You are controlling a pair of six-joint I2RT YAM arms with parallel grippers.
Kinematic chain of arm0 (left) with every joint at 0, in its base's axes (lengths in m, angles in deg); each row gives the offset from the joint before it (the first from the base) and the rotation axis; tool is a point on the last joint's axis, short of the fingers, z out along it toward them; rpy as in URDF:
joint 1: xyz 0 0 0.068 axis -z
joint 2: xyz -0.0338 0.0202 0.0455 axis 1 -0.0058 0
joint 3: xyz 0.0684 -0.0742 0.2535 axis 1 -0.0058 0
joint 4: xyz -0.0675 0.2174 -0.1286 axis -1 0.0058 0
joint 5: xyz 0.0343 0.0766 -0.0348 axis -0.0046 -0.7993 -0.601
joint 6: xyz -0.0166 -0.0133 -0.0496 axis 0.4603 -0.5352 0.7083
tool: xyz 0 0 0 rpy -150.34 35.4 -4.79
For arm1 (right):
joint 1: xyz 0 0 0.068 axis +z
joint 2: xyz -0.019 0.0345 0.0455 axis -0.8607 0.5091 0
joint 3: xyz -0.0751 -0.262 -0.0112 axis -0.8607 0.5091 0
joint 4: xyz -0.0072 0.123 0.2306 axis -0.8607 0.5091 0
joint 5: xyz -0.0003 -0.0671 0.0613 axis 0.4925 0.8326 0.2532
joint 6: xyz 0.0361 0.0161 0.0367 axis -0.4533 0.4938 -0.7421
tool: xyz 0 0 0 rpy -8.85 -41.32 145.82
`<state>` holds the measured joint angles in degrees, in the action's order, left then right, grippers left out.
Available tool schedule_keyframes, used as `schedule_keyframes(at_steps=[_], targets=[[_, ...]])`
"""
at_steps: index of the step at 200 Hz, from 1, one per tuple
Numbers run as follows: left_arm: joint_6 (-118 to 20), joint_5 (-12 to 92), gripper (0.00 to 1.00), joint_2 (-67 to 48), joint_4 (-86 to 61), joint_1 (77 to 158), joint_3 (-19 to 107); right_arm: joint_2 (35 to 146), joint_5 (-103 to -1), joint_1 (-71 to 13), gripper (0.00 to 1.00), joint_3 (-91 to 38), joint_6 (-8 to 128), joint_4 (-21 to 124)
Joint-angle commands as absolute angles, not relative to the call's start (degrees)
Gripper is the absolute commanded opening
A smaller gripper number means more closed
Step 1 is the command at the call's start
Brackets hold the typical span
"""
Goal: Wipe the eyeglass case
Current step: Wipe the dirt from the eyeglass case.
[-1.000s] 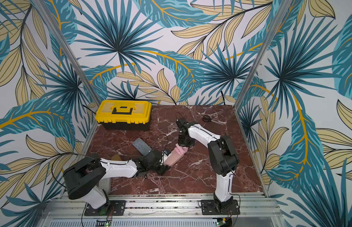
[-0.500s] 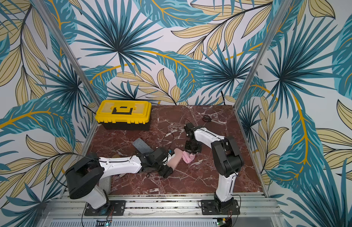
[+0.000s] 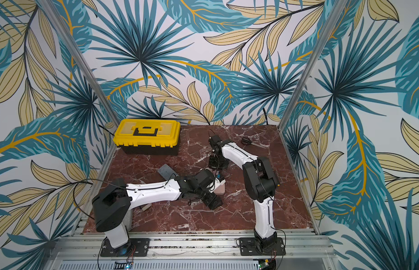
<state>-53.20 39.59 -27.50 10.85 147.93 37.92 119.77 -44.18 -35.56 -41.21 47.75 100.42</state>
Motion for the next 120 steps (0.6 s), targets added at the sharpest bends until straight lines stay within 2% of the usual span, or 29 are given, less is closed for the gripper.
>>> schedule_keyframes(at_steps=[1,21,42,83,120], targets=[[-57.8,34.8,0.88,-22.7,14.6,145.3,37.4,115.0,-41.2,-37.5,0.00,-39.1,50.4,105.2],[-61.7,33.6,0.89,-17.4,12.2,141.4,31.1,108.0,-37.8,-39.2,0.00,-33.5,51.4,106.3],[-69.6,30.3,0.95,-14.6,4.7,139.6,25.2,102.2,-34.8,-39.2,0.00,-28.8,52.3,109.0],[-78.0,38.4,0.97,-22.1,1.5,134.7,26.8,95.7,-38.3,-39.2,0.00,-18.7,48.9,106.9],[-81.9,41.3,1.00,-25.4,0.4,134.2,27.5,95.9,-38.8,-39.2,0.00,-17.4,47.8,105.9]])
